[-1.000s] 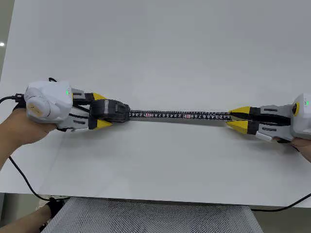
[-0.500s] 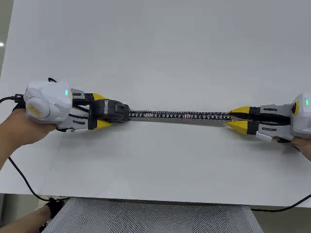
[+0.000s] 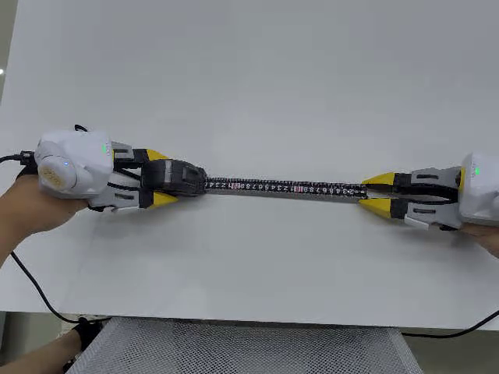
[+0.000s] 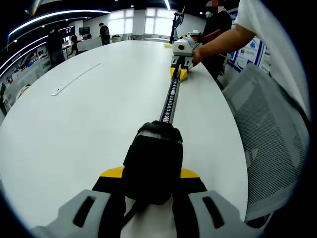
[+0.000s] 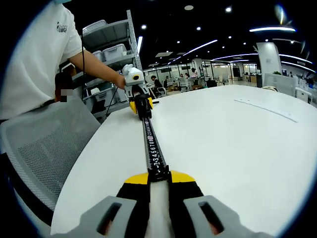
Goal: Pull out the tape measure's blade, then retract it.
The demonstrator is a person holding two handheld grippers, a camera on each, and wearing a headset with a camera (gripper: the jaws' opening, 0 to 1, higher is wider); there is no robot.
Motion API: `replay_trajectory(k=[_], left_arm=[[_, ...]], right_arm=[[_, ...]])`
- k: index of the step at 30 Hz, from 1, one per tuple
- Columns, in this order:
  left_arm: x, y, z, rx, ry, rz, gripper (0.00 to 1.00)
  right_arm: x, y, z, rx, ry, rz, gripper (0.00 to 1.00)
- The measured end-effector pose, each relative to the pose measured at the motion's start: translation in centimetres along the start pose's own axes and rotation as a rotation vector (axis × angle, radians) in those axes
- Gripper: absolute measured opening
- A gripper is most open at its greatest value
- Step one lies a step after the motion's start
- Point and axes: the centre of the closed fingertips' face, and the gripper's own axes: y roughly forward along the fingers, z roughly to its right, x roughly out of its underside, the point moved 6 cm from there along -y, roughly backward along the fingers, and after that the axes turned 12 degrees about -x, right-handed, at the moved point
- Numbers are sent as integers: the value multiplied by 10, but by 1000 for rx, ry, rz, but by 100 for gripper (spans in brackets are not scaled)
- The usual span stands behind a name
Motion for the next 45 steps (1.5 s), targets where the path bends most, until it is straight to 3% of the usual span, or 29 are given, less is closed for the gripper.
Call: replay_trajectory(k=[23,33,38,45], left_arm=[[-2,-1,2,-10,11,0,33],[-2,-2,3,-16,25,-9,33],[0,2,7,-17,57,-30,41],[-1,2,7,-27,32,-28,45]], right_arm=[[-1,0,0,15,9,-3,14],[-4,0,-1,18,24,12,20],[-8,1,-2,19,29,27,22],[-19,4,-3,29,33,56,29]])
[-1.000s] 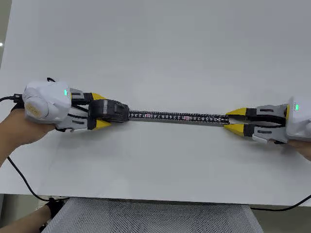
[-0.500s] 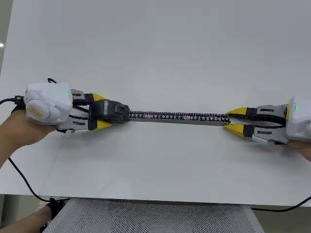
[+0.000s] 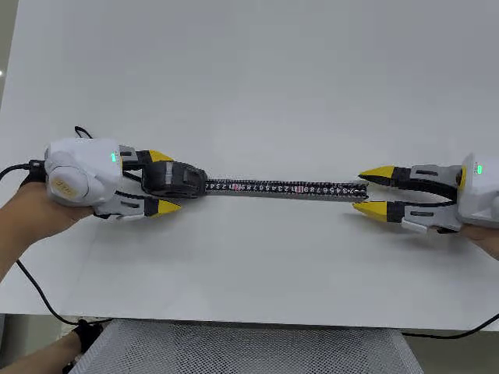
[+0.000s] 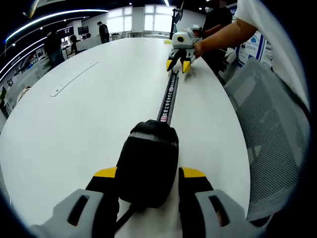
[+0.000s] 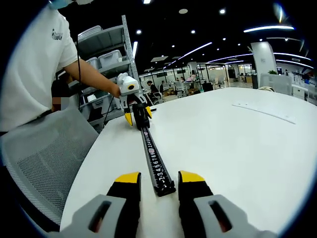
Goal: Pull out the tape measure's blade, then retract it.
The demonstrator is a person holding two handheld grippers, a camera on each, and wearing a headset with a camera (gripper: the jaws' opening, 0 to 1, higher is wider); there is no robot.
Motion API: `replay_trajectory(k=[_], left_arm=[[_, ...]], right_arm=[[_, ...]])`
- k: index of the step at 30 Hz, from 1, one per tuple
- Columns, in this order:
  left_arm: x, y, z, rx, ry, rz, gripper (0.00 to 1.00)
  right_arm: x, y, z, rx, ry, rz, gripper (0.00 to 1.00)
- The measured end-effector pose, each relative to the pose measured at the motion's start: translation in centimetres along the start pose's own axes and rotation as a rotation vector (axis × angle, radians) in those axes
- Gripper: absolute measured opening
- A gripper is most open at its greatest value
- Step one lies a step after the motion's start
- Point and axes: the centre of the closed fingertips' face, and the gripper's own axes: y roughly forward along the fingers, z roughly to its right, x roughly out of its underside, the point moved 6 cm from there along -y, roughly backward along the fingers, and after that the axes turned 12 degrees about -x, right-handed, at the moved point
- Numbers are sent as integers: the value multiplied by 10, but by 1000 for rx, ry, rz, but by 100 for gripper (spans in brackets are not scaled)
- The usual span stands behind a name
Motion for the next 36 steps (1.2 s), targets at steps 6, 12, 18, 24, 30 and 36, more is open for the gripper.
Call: replay_trajectory(k=[6,12,18,24,30,36], left_arm=[[-3,-1,1,-20,-11,8,49],[-5,-2,3,-40,-26,18,55],[-7,-2,3,-56,-38,22,57],[-9,-2,1,-71,-60,32,60],[-10,-4,-1,-101,-63,34,67],[-14,-7,-1,-120,-76,47,71]], right_arm=[[-1,2,-1,18,20,-6,36],[0,5,-5,28,17,-25,37],[0,6,-6,48,28,-33,43],[-1,6,-8,59,37,-36,45],[-5,4,-10,87,34,-20,49],[-6,6,-12,118,35,-22,55]])
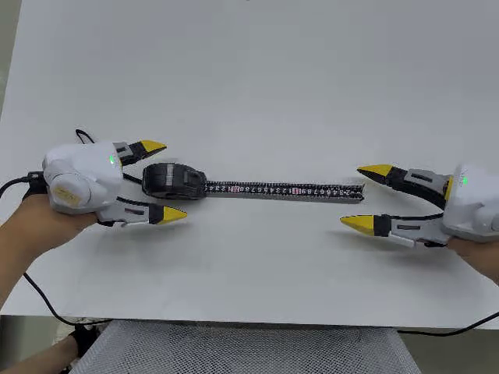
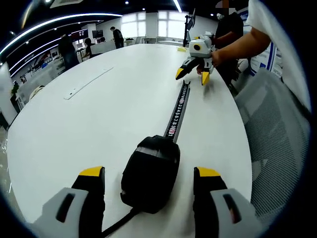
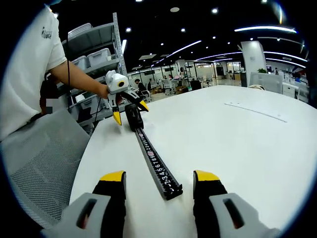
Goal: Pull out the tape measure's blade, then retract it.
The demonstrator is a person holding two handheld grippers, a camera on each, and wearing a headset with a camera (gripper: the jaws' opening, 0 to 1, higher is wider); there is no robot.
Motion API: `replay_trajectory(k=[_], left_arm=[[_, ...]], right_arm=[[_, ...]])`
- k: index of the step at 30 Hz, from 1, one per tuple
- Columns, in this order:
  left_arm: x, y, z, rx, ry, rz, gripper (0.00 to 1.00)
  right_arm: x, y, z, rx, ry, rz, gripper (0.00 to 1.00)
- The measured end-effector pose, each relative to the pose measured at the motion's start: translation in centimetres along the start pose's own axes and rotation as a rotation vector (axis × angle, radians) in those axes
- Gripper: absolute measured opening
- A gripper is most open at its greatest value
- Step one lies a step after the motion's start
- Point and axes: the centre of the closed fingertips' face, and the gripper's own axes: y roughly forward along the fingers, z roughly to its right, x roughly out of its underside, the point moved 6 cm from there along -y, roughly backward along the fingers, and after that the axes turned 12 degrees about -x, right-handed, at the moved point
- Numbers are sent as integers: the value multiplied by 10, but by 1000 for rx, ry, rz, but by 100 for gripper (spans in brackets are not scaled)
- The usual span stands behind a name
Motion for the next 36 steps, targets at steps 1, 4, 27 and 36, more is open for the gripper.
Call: replay_trajectory(k=[1,4,27,36], left_arm=[[0,-1,0,-4,-6,1,72],[-1,-1,0,-14,-21,9,75],[0,-24,12,-104,-156,66,72],[4,-43,18,-171,-234,95,71]], right_arm=[[0,1,-1,7,3,-7,56],[0,1,-2,20,9,-10,60],[-2,-4,-21,112,47,-34,58],[-10,-9,-34,176,52,-13,57]])
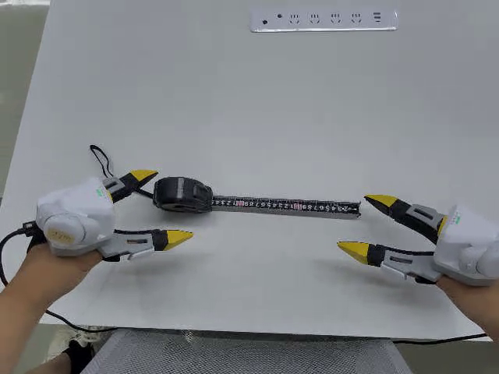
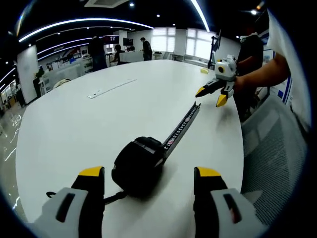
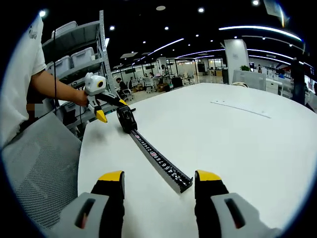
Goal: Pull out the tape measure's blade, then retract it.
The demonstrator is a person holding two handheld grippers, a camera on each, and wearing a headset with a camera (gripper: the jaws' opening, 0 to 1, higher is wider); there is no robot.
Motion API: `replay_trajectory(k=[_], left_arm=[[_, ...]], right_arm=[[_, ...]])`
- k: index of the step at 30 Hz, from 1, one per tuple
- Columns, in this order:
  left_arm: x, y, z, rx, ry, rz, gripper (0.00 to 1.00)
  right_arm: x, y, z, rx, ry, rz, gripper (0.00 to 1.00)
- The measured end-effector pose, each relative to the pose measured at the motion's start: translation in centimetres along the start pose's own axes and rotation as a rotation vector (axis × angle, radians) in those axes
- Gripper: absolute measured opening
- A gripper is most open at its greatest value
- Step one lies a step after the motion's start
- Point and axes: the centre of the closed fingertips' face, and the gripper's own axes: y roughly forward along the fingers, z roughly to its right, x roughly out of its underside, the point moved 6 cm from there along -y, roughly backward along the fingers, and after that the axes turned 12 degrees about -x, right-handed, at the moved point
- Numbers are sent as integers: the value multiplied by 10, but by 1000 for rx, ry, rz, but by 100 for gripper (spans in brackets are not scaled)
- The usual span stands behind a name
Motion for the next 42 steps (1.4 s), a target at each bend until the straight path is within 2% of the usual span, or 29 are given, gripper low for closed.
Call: replay_trajectory(k=[6,12,17,25,33,42], left_arm=[[4,-16,1,-49,-63,25,72],[10,-30,9,-70,-92,34,72],[16,-40,14,-88,-104,36,72],[24,-52,16,-117,-133,44,72],[29,-64,18,-146,-163,47,72],[35,-77,25,-171,-186,50,72]], right_arm=[[1,-8,-5,43,6,6,59],[1,-13,-12,72,7,26,59],[2,-17,-20,91,10,29,59],[4,-26,-30,122,20,35,60],[5,-34,-37,145,25,36,61],[3,-42,-47,176,41,60,61]])
